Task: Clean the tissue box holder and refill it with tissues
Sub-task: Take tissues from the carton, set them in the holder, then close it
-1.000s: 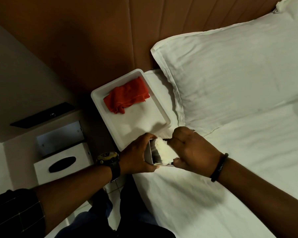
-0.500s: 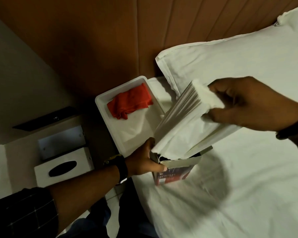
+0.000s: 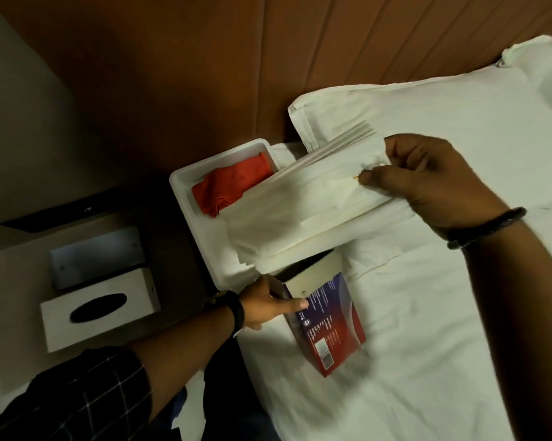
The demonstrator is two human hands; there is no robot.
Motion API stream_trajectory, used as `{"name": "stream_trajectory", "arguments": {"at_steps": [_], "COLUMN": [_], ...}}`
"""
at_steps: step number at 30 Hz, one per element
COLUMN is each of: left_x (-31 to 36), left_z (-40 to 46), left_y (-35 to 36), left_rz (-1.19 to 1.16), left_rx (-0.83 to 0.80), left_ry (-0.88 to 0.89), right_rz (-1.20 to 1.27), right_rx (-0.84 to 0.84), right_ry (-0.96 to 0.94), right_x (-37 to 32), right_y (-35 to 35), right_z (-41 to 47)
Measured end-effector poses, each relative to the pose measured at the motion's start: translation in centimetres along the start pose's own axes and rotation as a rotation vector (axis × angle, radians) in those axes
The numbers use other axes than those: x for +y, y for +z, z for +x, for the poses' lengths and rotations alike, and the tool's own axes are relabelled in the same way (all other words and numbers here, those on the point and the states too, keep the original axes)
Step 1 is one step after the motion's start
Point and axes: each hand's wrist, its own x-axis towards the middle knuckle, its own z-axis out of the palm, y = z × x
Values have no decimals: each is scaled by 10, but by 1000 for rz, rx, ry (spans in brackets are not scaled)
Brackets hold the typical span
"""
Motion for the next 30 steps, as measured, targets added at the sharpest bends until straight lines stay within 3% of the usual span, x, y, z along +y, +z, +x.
{"name": "stream_trajectory", "arguments": {"at_steps": [3,5,8,11,16,20,23,30], "left_x": [-11,-17,-23,-33,-41,-71,-100,-159], "left_z": [-13,-27,-58,-90,-135,-167,-192,-210], "left_y": [-24,-47,-87,-127,-179,-233,-272,-319], "left_rz": [233,176,-260,-822,-1389,-1352,-1256,-1097], "left_rx": [-10,3,67,193,108,95,170,542], "left_ry": [-79,-116,-97,49,304,545,616,426], "right_rz": [126,196,299,436,583,582,568,510], "right_rx": [23,36,46,43,-67,-119,-135,-183], "right_ry": [33,56,108,165,211,257,315,396], "right_x": [8,12,12,3,-21,-35,-40,-36], "right_y": [23,40,66,99,171,225,265,372], "right_z": [-2,-3,0,10,35,56,71,97]}}
